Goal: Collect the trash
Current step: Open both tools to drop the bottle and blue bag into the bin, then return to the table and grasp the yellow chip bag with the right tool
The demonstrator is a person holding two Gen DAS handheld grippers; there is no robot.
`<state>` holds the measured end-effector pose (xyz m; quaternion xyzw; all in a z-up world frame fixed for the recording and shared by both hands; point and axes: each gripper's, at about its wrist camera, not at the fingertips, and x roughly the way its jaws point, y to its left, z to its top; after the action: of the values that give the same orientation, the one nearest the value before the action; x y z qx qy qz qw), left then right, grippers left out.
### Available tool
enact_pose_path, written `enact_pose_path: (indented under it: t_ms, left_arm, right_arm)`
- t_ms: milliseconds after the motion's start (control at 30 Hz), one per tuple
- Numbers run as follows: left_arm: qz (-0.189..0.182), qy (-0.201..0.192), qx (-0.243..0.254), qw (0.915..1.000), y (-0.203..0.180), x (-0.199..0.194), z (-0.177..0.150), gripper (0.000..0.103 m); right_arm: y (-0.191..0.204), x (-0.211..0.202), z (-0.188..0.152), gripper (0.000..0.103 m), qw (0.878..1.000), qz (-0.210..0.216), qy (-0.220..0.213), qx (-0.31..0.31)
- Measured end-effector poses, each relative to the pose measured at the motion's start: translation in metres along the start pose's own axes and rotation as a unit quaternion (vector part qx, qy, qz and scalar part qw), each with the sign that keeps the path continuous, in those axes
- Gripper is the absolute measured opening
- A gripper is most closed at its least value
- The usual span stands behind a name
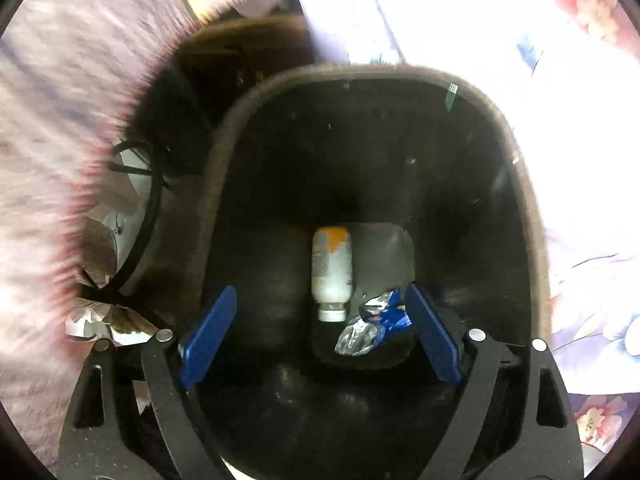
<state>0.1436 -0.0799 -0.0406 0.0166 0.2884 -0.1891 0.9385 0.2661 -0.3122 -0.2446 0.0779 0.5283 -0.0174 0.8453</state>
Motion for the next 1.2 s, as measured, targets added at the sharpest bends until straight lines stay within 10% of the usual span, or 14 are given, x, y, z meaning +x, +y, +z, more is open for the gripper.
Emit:
enact_pose_path:
  t_ms: [667, 1200]
  left_arm:
    - [0.115, -0.033, -0.013, 0.9928, 0.066, -0.047, -0.003, 0.097]
    - [0.175, -0.011, -0.034, 0.9839, 0.134, -0.059, -0.018, 0.097]
  right_arm:
    - [0.021, -0.196, -0.017, 0.088, 0.966, 0.084, -0.245, 0.007]
    - [0.118, -0.219, 0.010, 0.090, 0.942, 0.233, -0.233, -0.059]
